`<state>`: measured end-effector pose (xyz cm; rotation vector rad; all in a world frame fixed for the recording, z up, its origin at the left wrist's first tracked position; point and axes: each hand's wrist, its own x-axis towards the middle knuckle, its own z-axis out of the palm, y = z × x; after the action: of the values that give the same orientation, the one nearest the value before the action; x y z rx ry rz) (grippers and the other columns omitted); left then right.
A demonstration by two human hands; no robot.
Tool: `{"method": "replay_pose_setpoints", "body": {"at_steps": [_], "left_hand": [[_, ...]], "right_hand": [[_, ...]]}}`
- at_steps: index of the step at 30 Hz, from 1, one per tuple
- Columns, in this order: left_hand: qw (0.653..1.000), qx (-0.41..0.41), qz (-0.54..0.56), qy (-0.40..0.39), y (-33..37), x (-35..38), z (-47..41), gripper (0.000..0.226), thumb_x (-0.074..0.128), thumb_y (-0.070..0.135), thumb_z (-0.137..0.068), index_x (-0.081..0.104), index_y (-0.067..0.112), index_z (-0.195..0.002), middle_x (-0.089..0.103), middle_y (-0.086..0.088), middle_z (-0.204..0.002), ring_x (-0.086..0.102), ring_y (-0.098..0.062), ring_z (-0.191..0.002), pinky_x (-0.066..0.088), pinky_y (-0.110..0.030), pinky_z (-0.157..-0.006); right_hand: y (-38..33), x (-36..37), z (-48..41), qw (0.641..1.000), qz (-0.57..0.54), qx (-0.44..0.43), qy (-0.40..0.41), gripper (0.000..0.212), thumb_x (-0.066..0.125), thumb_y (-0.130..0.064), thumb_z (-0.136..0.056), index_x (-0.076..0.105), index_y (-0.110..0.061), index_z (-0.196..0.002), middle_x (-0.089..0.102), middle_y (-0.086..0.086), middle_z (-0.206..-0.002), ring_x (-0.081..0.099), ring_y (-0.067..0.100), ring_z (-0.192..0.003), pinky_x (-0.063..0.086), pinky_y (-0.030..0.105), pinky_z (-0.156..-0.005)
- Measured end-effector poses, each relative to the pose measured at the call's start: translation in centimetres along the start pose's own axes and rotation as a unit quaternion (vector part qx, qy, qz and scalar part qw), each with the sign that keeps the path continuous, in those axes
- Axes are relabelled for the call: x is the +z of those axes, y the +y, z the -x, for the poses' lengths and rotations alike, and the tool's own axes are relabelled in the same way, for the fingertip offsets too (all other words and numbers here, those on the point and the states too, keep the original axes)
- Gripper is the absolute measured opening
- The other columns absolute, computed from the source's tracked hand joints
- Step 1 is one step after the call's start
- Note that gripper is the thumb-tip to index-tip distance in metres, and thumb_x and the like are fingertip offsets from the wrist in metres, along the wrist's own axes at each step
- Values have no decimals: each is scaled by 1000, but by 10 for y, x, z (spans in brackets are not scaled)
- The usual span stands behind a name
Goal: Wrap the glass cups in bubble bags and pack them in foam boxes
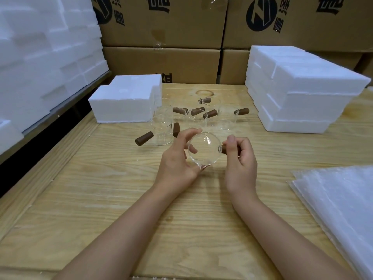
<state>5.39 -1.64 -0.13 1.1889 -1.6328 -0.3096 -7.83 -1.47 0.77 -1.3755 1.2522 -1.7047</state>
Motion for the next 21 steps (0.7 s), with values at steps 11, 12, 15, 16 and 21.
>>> {"method": "replay_pose_setpoints", "body": {"at_steps": [11, 12, 15, 16, 21], "left_hand": [[992, 93, -81, 14, 6, 1, 3, 70, 84, 6, -60, 57, 12, -124, 56, 18, -112, 57, -12, -75, 42, -18, -78], [991, 103, -89, 18, 6, 1, 3, 69, 83, 6, -60, 58, 11, -124, 59, 14, -112, 58, -14, -74, 45, -23, -79], [987, 124, -102, 27, 5, 2, 3, 70, 81, 6, -61, 53, 17, -124, 65, 3, -116, 57, -13, -75, 46, -29, -83], [986, 126, -103, 30, 5, 2, 4, 71, 78, 7, -61, 50, 20, -124, 65, 3, -118, 55, -11, -78, 45, -27, -85], [987, 115, -106, 42, 4, 1, 3, 65, 72, 1, -60, 59, 8, -123, 65, -1, -121, 56, -11, -98, 41, -26, -92]], "right_hand": [[-12, -2, -6, 994, 48, 100, 3, 63, 57, -77, -50, 54, -20, -76, 59, -13, -68, 55, -8, -61, 40, 6, -58], [-13, -2, -6, 992, 59, 107, -6, 67, 57, -81, -47, 53, -21, -77, 58, -12, -71, 55, -5, -63, 40, 10, -59], [-15, -1, -4, 989, 98, 103, -38, 75, 59, -88, -43, 47, -23, -80, 52, -7, -82, 52, 11, -77, 44, 25, -72], [-16, -1, -3, 987, 115, 99, -48, 74, 57, -86, -42, 45, -24, -81, 50, -6, -85, 52, 14, -83, 47, 32, -78], [-18, 0, 0, 968, 206, 100, -105, 78, 60, -80, -40, 44, -27, -94, 37, -12, -99, 40, 15, -108, 38, 40, -101]]}}
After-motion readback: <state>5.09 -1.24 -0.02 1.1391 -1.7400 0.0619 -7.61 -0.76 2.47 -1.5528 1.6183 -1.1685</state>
